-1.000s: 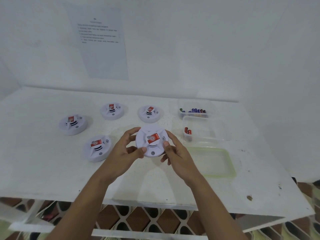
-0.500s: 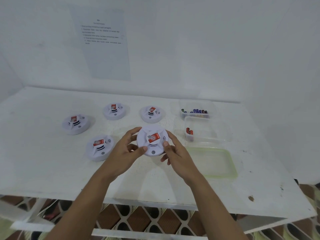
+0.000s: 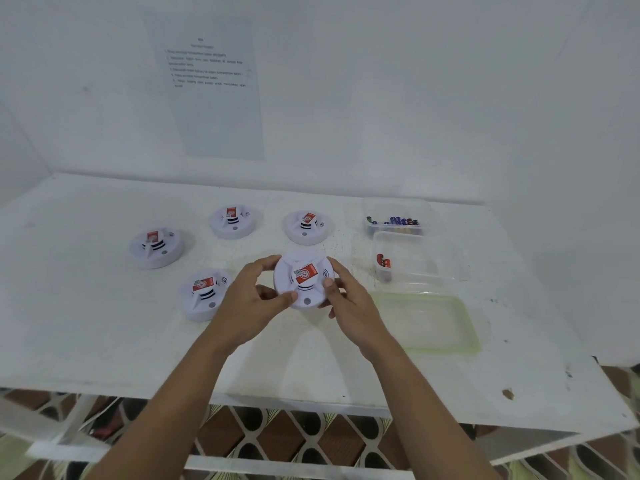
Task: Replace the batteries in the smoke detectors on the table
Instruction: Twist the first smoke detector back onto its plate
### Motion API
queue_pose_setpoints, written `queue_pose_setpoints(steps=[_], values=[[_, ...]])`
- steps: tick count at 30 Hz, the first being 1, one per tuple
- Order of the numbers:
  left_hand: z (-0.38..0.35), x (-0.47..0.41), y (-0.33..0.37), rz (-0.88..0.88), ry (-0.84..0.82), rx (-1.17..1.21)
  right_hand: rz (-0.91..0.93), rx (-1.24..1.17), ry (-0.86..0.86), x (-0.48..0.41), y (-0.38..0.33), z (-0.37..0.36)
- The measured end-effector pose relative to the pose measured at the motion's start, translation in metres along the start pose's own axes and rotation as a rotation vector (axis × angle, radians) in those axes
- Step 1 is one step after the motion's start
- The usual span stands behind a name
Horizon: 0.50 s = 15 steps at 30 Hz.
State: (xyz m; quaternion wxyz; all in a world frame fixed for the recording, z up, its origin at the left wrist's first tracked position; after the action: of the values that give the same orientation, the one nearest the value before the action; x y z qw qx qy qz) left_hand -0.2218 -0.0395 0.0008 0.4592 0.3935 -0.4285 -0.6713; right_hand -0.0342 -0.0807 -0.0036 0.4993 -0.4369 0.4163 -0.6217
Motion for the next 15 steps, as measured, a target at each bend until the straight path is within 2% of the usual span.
queue_pose_setpoints(steps=[15], values=[[-0.0070,-0.0019,-0.0047,-0.060,0.060,-0.168,-0.075,0.017,0.034,-0.0052,0.0021,-0.0066]])
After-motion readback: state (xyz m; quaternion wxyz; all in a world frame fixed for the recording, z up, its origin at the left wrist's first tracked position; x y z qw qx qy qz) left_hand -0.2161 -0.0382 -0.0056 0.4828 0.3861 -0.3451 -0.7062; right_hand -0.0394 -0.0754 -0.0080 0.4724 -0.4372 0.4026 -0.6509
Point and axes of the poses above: each hand's wrist, its own x-axis away from the middle knuckle, its own z-axis out of the back of the hand, y = z × x, the point moved 2 cm from there along -x, towards the middle knuckle, and after that the axes turned 6 degrees about -z, right-handed, at the moved point
